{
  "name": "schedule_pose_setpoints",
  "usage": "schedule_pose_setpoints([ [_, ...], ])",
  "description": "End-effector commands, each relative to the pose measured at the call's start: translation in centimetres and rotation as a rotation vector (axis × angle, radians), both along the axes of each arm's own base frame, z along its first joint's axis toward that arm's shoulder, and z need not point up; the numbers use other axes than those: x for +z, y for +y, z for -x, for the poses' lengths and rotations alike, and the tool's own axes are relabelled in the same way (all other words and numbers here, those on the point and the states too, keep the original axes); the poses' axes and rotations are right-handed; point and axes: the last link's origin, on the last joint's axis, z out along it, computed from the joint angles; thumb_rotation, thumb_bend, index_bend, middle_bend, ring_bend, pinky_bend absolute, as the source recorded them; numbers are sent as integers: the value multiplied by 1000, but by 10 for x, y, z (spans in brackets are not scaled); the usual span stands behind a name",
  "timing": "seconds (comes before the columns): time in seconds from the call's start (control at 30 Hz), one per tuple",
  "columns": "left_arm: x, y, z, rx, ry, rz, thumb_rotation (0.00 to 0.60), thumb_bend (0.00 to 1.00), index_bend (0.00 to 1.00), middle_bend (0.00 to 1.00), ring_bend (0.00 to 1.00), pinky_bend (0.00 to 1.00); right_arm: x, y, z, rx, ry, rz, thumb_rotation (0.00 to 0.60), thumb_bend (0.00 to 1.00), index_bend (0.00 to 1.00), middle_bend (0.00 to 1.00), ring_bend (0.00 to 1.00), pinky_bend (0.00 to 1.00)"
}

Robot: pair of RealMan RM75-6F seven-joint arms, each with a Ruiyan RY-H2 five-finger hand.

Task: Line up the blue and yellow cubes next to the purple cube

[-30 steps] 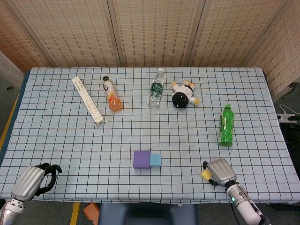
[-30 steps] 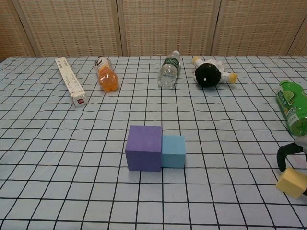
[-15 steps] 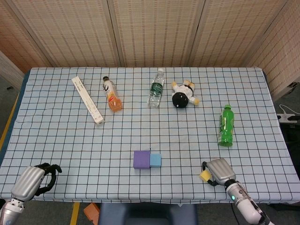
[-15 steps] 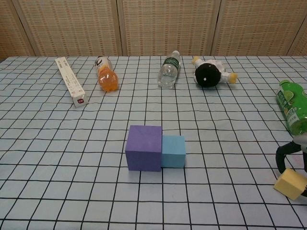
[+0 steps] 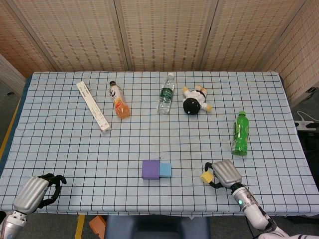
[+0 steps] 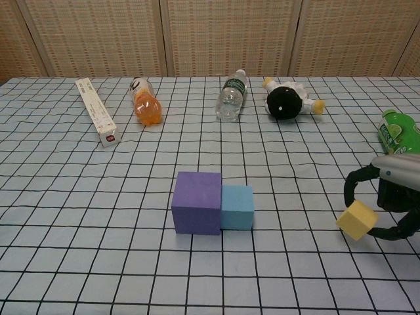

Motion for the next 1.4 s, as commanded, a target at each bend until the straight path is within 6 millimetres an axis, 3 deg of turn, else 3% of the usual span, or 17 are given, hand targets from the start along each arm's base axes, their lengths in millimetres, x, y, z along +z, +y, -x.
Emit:
schedule_pose_setpoints([
  [0.03, 1, 1, 1, 4, -5, -7, 600, 572, 458, 594, 458, 612, -15, -13, -9, 12, -49, 0, 600, 183, 515, 1000, 911, 1000],
  [0.33, 3, 1, 1, 0, -11, -17, 600, 572, 463, 602, 457, 611, -39, -25, -23, 5, -141, -24, 600, 183, 526, 1000, 912, 1000],
  [1.4, 5, 1, 1, -2, -31, -18, 600, 574, 463, 603, 457, 612, -83, -34, -57, -146, -210, 66, 600, 183, 582, 1000, 917, 1000],
])
